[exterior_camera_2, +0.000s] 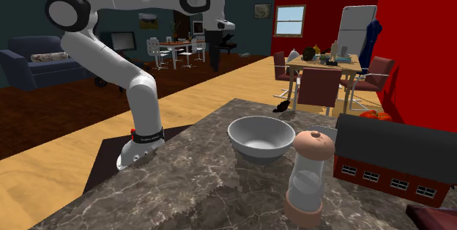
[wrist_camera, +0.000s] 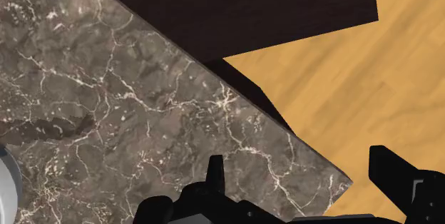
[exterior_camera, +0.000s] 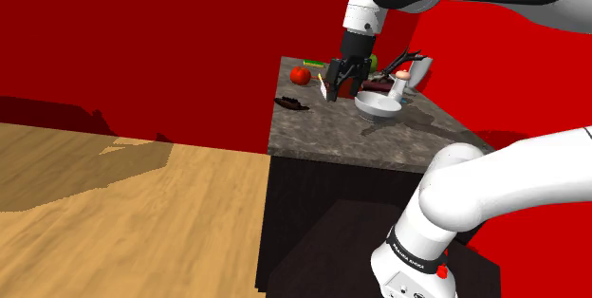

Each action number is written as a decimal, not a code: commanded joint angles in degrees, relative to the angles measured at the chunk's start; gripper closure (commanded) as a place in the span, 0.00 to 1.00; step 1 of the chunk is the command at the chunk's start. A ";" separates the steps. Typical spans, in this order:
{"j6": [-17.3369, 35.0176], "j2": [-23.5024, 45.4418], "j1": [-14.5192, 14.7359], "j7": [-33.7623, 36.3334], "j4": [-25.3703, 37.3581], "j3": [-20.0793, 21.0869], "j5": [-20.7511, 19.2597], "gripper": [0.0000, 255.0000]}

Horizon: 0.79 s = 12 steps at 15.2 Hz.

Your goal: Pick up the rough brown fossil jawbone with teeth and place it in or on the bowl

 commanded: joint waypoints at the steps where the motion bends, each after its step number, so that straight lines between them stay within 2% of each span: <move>1: 0.00 0.00 0.00 0.00 0.00 0.00 0.00 0.00; 7: 8.56 10.73 0.73 -10.95 2.58 -5.49 -4.12 0.00; 12: 14.92 21.02 1.76 -19.80 7.08 -9.42 -5.67 0.00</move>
